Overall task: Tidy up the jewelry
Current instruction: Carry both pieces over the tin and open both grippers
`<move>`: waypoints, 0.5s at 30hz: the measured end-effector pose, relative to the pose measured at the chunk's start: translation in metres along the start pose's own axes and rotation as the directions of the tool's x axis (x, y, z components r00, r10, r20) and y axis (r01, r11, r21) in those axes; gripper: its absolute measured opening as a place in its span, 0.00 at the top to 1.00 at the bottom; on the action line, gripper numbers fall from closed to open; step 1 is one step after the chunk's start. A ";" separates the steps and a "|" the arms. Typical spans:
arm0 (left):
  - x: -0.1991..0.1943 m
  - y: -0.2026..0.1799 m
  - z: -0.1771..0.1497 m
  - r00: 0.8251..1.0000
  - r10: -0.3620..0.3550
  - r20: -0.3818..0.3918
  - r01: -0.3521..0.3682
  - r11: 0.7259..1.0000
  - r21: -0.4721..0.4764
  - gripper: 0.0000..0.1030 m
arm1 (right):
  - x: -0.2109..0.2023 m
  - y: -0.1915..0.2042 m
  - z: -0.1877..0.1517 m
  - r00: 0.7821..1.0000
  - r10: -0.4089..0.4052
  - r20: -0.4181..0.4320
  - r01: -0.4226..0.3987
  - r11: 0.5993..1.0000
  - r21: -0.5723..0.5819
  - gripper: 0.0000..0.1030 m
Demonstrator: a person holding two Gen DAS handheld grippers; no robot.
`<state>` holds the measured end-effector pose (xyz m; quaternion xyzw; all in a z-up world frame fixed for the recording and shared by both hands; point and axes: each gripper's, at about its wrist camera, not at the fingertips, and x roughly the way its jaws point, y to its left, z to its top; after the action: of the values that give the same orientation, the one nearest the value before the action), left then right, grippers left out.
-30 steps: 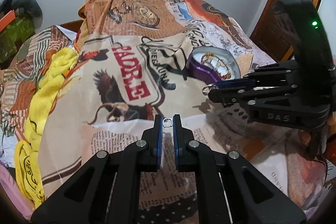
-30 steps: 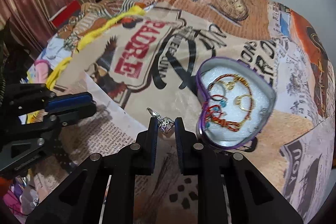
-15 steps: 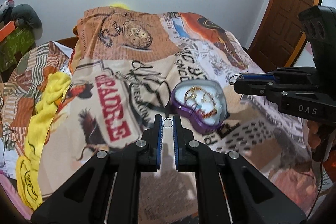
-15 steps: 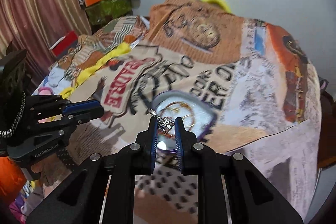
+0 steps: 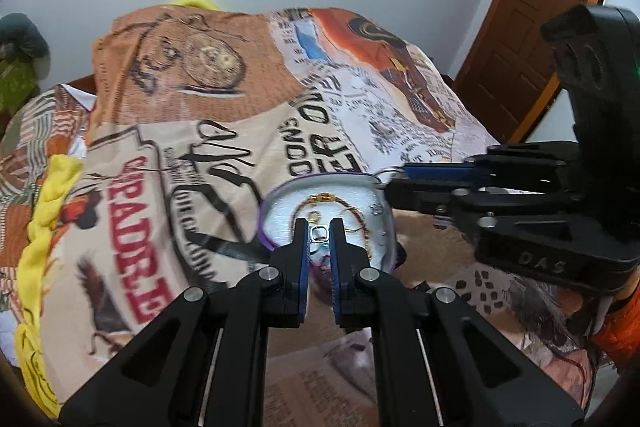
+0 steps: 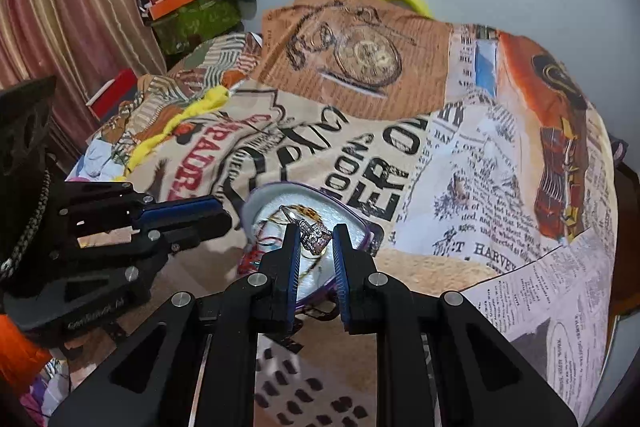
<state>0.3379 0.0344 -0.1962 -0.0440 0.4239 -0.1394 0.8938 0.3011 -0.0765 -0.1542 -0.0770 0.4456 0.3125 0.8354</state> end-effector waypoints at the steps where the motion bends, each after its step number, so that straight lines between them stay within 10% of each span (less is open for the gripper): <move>1: 0.004 -0.002 0.000 1.000 -0.003 -0.009 0.003 1.000 0.004 0.92 | 0.003 -0.002 0.000 1.000 0.004 -0.007 -0.003 1.000 0.006 0.86; 15: 0.030 -0.014 -0.004 0.998 -0.017 -0.063 0.019 0.999 0.035 0.92 | 0.020 -0.014 -0.007 0.996 0.057 -0.072 -0.054 0.998 0.041 0.85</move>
<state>0.3496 0.0129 -0.2186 -0.0273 0.4489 -0.1564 0.8793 0.3127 -0.0816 -0.1760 -0.0599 0.4839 0.3238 0.8108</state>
